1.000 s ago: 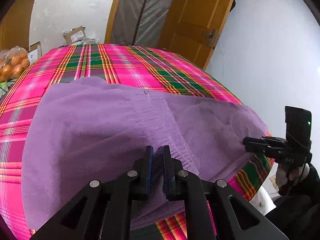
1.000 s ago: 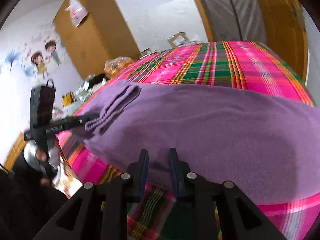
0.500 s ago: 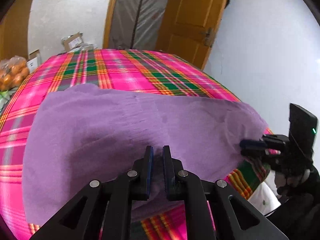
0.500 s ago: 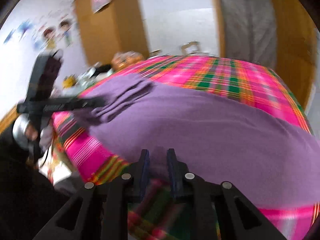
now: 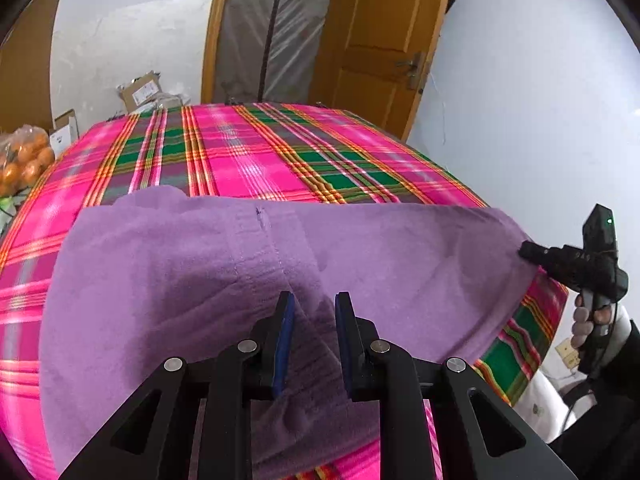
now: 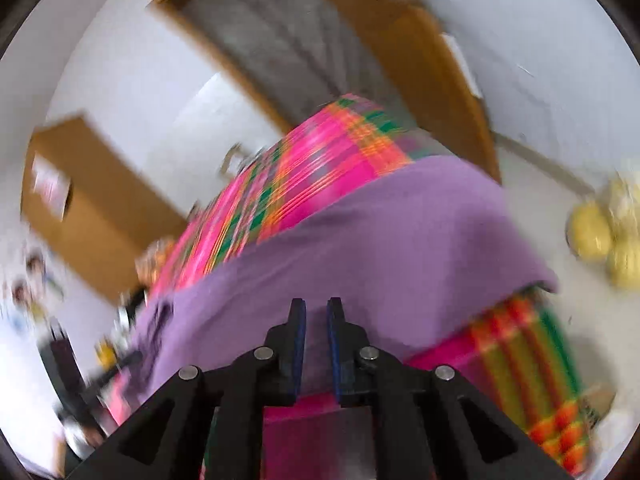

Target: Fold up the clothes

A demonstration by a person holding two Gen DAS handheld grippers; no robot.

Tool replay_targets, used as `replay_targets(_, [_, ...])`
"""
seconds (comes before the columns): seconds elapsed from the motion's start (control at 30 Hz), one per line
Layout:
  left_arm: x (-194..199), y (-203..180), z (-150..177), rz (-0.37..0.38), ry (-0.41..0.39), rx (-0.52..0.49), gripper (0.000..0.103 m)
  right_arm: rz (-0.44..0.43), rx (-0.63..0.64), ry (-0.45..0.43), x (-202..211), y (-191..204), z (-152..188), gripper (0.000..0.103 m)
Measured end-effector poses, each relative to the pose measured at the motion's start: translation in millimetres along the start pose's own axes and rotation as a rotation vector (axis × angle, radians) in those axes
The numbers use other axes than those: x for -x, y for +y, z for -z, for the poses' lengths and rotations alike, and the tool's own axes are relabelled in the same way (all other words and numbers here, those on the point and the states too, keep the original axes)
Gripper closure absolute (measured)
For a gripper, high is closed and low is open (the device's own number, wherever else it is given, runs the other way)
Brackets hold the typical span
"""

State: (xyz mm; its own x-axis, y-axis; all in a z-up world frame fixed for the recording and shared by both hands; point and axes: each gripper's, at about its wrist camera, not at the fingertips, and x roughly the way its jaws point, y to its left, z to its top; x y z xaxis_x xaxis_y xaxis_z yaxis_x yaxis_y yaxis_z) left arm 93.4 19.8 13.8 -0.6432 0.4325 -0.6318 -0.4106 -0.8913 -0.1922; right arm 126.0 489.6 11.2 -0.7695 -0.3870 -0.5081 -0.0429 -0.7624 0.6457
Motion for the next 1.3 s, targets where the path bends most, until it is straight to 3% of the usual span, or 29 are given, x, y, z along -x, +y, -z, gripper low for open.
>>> replay_targets(0.17, [-3.7,-3.4,-2.9,-0.012,-0.001,0.009,0.083,0.017,-0.204,-0.101,32.6,-39.2,-13.1,0.072])
replay_targets(0.33, [-7.3,-6.7,-5.9,-0.024,-0.001,0.017,0.083,-0.074,-0.418,-0.118,49.7,-76.7,-8.7,0.069])
replay_targets(0.4, [-8.8,-8.1,-7.1,-0.029,-0.001,0.020,0.083,-0.065,-0.480,-0.116,55.8,-87.6,-4.7,0.055])
replay_targets(0.43, [-9.8,-8.5,-7.5,-0.030,-0.001,0.023,0.081,-0.065,-0.509,-0.115,58.3,-93.2,-3.1,0.054])
replay_targets(0.57, [-14.8,-9.3,-7.1,-0.034,0.004,0.038,0.080,-0.143,-0.647,-0.084,55.2,-118.6,5.5,0.051])
replay_targets(0.77, [-17.8,-10.9,-8.3,-0.045,0.006,0.047,0.080,-0.250,-0.815,0.028,18.1,-139.4,16.4,0.049])
replay_targets(0.97, [-19.3,-11.0,-8.2,-0.053,0.002,0.055,0.080,-0.329,-0.920,0.036,-11.6,-148.8,6.3,0.049])
replay_targets(1.2, [-22.4,-10.2,-8.9,-0.053,-0.004,0.067,0.080,-0.408,-0.936,-0.144,-21.3,-146.4,-9.8,0.049])
replay_targets(1.3, [-23.7,-9.5,-9.4,-0.050,-0.007,0.071,0.080,-0.405,-0.944,-0.176,-21.0,-146.3,-9.3,0.050])
